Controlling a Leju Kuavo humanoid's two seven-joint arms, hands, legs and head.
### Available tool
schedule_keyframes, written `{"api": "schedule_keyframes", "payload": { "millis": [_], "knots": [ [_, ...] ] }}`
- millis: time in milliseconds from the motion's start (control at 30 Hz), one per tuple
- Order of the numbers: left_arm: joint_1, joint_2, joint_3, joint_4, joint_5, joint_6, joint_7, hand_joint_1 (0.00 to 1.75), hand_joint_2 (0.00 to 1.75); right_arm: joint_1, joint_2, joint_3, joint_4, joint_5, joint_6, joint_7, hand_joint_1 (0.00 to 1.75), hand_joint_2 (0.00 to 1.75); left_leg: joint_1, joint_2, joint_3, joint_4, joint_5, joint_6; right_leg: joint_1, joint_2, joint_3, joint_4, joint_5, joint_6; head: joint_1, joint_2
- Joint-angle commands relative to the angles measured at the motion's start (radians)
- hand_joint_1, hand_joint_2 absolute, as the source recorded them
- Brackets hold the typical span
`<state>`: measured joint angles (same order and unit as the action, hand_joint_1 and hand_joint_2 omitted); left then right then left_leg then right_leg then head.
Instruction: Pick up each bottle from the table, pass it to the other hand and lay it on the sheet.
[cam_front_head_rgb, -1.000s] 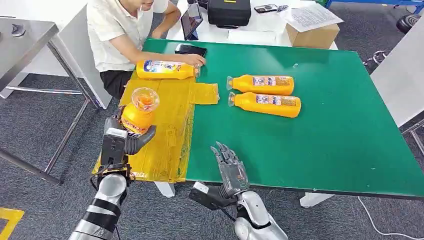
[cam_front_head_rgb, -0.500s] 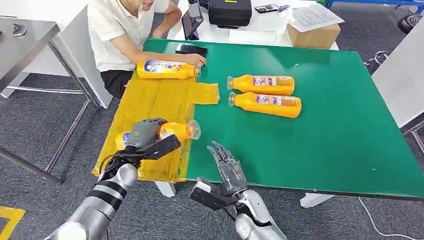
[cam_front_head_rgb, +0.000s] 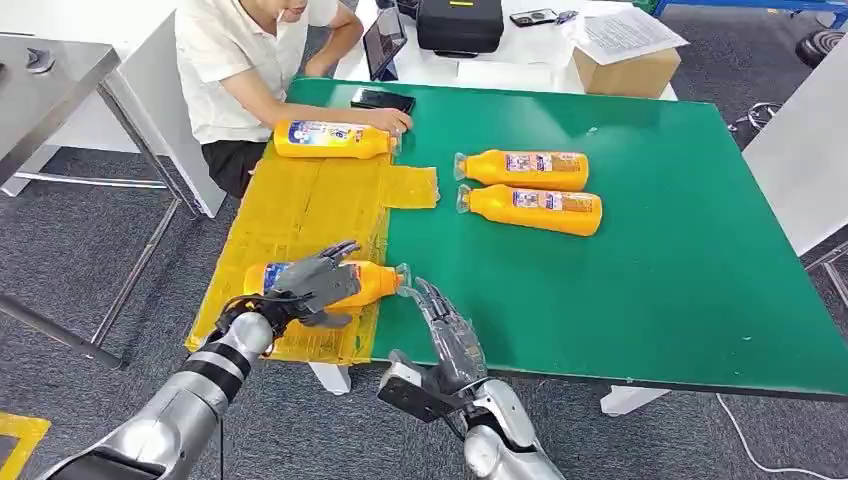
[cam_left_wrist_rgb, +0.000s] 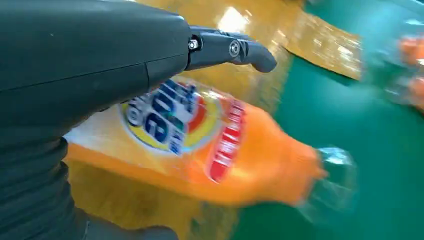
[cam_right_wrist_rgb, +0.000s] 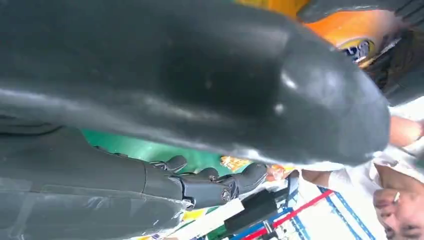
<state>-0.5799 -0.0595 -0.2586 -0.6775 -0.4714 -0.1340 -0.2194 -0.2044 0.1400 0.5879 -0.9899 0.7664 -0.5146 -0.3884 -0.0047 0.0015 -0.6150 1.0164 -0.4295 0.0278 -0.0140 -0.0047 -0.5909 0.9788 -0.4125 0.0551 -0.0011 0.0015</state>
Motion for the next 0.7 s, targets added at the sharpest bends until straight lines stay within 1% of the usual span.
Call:
{"api": "schedule_keyframes", "payload": {
  "millis": [33,67,100,200,233,267,300,333,367,400,433,467,500,533,567,600,700],
  "knots": [
    [-0.004,0.027,0.009,0.070,0.110,-0.126,-0.023,0.00,1.75,-0.041,-0.002,0.025,0.095,-0.027,-0.011,-0.020,0.00,0.00,0.001,0.003,0.006,-0.001,-0.002,-0.002,0.001,0.004,0.005,-0.001,-0.001,-0.003,0.000,0.000],
    [0.007,0.034,-0.011,0.045,0.121,-0.119,-0.037,0.00,1.75,-0.044,-0.002,0.027,0.103,-0.031,-0.018,-0.024,0.00,0.00,0.000,0.003,0.004,-0.001,-0.001,-0.001,0.000,0.003,0.003,-0.001,0.000,-0.001,0.000,0.000],
    [0.012,0.033,-0.017,0.031,0.132,-0.120,-0.044,0.00,1.75,-0.044,-0.002,0.027,0.106,-0.032,-0.021,-0.024,0.00,0.00,0.001,0.003,0.006,-0.002,-0.001,-0.002,0.001,0.004,0.005,-0.001,0.000,-0.002,0.000,0.000],
    [0.101,0.034,-0.072,-0.182,0.206,-0.098,-0.070,0.00,1.75,-0.029,-0.012,0.024,0.097,-0.033,-0.035,-0.019,0.00,0.00,0.001,0.002,0.007,-0.002,-0.001,-0.002,0.001,0.003,0.006,-0.001,-0.001,-0.002,0.000,0.000],
    [0.176,0.006,-0.062,-0.340,0.216,0.018,-0.138,0.00,1.75,-0.008,-0.017,0.011,0.070,-0.020,-0.062,-0.016,0.00,0.00,0.001,0.003,0.008,-0.002,-0.002,-0.002,0.001,0.003,0.007,-0.002,-0.001,-0.002,0.000,0.000],
    [0.242,-0.024,-0.054,-0.475,0.223,0.104,-0.174,0.00,1.75,0.012,-0.023,0.001,0.038,-0.012,-0.081,-0.020,0.00,0.00,0.000,0.002,0.005,-0.001,-0.001,-0.001,0.000,0.002,0.005,-0.001,-0.001,-0.001,0.000,0.000],
    [0.335,-0.085,-0.040,-0.649,0.245,0.271,-0.267,0.00,1.75,0.042,-0.030,-0.018,-0.011,-0.013,-0.109,-0.029,0.00,0.00,0.001,0.001,0.007,-0.002,-0.002,-0.002,0.001,0.002,0.007,-0.002,-0.002,-0.002,0.000,0.000],
    [0.393,-0.118,-0.053,-0.756,0.295,0.344,-0.293,0.00,1.75,0.060,-0.036,-0.032,-0.042,-0.005,-0.142,-0.032,0.00,1.75,0.000,-0.001,0.004,-0.001,-0.002,-0.001,0.000,-0.001,0.004,-0.001,-0.002,-0.001,0.000,0.000],
    [0.436,-0.129,-0.088,-0.837,0.306,0.438,-0.326,0.00,1.75,0.075,-0.042,-0.045,-0.067,-0.014,-0.155,-0.036,0.00,1.75,0.000,-0.003,0.005,0.000,-0.003,-0.001,0.000,-0.002,0.005,-0.001,-0.004,-0.001,0.000,0.000],
    [0.452,-0.118,-0.126,-0.880,0.307,0.490,-0.317,0.00,1.75,0.083,-0.047,-0.055,-0.086,-0.018,-0.159,-0.039,0.00,1.75,0.000,-0.003,0.001,0.000,-0.002,0.000,0.000,-0.003,0.001,0.000,-0.003,0.000,0.000,0.000],
    [0.472,-0.121,-0.138,-0.907,0.307,0.569,-0.359,0.00,1.75,0.098,-0.043,-0.094,-0.115,-0.023,-0.184,-0.063,0.00,1.75,0.000,-0.004,0.002,0.001,-0.004,0.000,0.000,-0.004,0.003,0.000,-0.005,-0.001,0.000,0.000],
    [0.495,-0.120,-0.153,-0.932,0.329,0.644,-0.405,0.00,1.75,0.119,-0.025,-0.178,-0.141,0.021,-0.184,-0.085,0.00,1.75,0.000,-0.004,0.004,0.003,-0.006,-0.001,0.000,-0.004,0.005,0.001,-0.007,-0.001,0.000,0.000],
    [0.509,-0.116,-0.156,-0.945,0.344,0.662,-0.416,0.00,1.75,0.128,-0.022,-0.232,-0.160,0.061,-0.184,-0.089,0.00,1.75,-0.001,-0.001,0.000,0.001,-0.003,-0.001,-0.001,-0.001,0.001,0.000,-0.004,-0.001,0.000,0.000],
    [0.512,-0.108,-0.159,-0.946,0.353,0.668,-0.419,0.00,1.75,0.123,-0.031,-0.232,-0.154,0.048,-0.184,-0.096,0.00,1.75,0.000,0.000,0.003,0.001,-0.005,-0.001,0.000,0.000,0.003,0.000,-0.005,-0.001,0.000,0.000],
    [0.511,-0.106,-0.157,-0.944,0.358,0.669,-0.421,0.00,1.75,0.120,-0.034,-0.232,-0.153,0.043,-0.184,-0.098,0.00,1.75,-0.001,0.000,0.000,0.000,-0.003,-0.001,-0.001,0.000,0.000,-0.001,-0.002,-0.001,0.000,0.000],
    [0.505,-0.103,-0.153,-0.935,0.365,0.667,-0.427,0.00,1.75,0.120,-0.034,-0.232,-0.151,0.041,-0.184,-0.100,0.00,1.75,0.000,0.000,0.002,0.000,-0.005,-0.002,0.000,0.000,0.002,-0.001,-0.003,-0.002,0.000,0.000],
    [0.500,-0.102,-0.149,-0.928,0.369,0.666,-0.429,0.00,1.75,0.120,-0.029,-0.233,-0.151,0.045,-0.184,-0.100,0.00,1.75,0.000,-0.001,-0.001,0.000,-0.003,-0.001,0.000,-0.001,-0.001,-0.002,-0.002,-0.001,0.000,0.000]
  ]
}}
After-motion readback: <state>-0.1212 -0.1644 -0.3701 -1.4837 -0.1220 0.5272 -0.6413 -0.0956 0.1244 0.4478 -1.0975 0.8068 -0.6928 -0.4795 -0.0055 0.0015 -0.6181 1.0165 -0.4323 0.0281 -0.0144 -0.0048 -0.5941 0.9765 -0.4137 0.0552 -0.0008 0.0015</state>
